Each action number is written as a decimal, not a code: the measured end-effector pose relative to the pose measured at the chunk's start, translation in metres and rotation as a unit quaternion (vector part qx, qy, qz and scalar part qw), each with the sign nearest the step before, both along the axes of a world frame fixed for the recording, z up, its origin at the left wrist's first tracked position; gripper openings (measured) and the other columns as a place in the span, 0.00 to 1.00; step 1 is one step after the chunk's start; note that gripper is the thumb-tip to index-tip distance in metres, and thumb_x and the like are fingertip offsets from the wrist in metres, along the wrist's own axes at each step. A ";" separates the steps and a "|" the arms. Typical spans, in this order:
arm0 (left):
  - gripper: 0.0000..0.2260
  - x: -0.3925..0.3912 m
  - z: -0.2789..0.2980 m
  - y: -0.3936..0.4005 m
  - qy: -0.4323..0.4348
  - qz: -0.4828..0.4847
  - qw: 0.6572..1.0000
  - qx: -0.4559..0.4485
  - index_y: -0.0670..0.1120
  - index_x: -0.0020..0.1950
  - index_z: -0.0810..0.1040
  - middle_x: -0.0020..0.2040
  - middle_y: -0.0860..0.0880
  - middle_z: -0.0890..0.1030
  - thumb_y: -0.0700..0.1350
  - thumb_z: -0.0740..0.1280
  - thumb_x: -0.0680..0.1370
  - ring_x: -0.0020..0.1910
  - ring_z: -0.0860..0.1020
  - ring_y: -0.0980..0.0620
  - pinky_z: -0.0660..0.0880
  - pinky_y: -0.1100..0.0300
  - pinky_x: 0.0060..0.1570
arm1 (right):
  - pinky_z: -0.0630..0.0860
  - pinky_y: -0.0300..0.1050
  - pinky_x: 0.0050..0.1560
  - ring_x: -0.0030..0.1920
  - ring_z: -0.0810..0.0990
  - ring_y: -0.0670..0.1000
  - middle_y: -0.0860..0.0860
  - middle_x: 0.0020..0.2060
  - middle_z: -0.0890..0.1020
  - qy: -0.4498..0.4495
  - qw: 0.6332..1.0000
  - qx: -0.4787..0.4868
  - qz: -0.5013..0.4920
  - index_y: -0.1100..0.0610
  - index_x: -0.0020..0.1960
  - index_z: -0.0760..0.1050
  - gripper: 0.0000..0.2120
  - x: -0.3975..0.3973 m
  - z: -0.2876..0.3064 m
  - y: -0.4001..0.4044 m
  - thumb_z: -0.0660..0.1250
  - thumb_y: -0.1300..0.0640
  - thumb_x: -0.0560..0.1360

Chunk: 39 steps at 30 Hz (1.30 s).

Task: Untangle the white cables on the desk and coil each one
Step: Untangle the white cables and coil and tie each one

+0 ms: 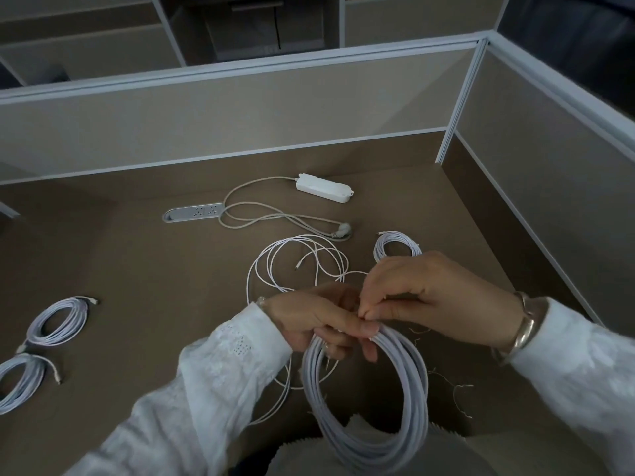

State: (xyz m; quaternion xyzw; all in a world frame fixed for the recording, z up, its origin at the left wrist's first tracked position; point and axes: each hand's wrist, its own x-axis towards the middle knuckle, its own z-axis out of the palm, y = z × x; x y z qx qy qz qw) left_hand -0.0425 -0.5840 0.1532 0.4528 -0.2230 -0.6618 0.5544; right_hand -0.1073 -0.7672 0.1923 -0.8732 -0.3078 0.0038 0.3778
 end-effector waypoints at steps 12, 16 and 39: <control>0.21 -0.013 0.016 -0.009 -0.468 0.195 0.849 0.149 0.49 0.56 0.72 0.39 0.52 0.82 0.44 0.77 0.69 0.35 0.79 0.57 0.71 0.67 0.34 | 0.69 0.28 0.38 0.38 0.77 0.39 0.43 0.34 0.80 -0.003 0.989 -0.062 -0.135 0.53 0.42 0.82 0.01 0.005 -0.006 0.002 0.71 0.57 0.72; 0.20 -0.030 0.005 -0.017 -0.676 0.239 0.679 0.157 0.50 0.63 0.68 0.45 0.49 0.84 0.47 0.70 0.74 0.46 0.82 0.48 0.75 0.56 0.44 | 0.72 0.35 0.38 0.34 0.78 0.44 0.48 0.31 0.82 0.094 0.953 0.014 -0.289 0.55 0.42 0.83 0.02 0.009 -0.028 0.009 0.72 0.58 0.71; 0.16 -0.013 0.013 -0.002 -0.422 0.348 0.824 0.146 0.48 0.53 0.76 0.27 0.50 0.79 0.37 0.73 0.67 0.23 0.71 0.57 0.68 0.63 0.27 | 0.72 0.39 0.49 0.46 0.75 0.50 0.53 0.48 0.77 -0.175 0.939 -0.011 -0.296 0.60 0.60 0.79 0.15 -0.032 -0.056 0.034 0.65 0.63 0.74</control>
